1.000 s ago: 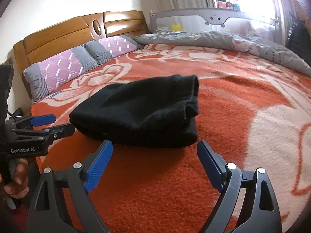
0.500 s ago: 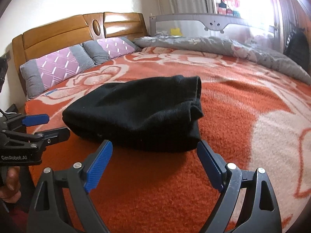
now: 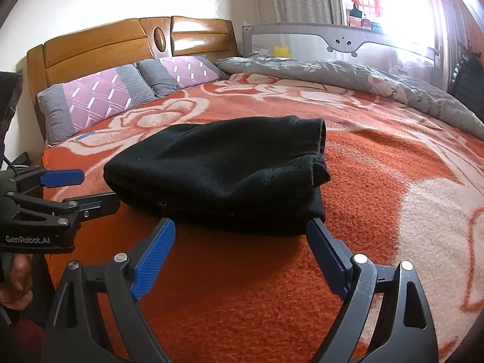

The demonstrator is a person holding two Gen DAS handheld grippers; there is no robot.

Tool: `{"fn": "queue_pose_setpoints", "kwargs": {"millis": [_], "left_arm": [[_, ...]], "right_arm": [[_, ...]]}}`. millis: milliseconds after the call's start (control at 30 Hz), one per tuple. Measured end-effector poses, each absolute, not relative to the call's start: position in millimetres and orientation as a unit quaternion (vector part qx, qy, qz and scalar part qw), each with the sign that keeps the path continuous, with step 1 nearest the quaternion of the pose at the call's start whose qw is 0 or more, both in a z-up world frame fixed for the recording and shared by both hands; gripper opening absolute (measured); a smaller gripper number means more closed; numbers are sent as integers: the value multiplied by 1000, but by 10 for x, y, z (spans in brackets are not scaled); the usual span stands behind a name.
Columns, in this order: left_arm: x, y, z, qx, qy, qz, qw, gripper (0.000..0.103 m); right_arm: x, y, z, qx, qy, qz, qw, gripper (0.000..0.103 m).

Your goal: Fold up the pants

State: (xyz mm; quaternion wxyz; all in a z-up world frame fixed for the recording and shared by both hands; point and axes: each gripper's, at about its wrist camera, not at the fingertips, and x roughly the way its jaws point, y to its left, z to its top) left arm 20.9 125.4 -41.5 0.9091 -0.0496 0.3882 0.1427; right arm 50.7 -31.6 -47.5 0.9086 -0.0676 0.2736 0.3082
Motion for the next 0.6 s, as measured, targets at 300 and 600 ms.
{"fn": "queue_pose_setpoints", "kwargs": {"millis": [300, 600], "left_arm": [[218, 1244, -438, -45, 389, 140, 909, 86], [224, 1247, -457, -44, 392, 139, 909, 86]], "right_arm": [[508, -323, -471, -64, 272, 307, 910, 89], [491, -308, -475, -63, 277, 308, 908, 89]]}}
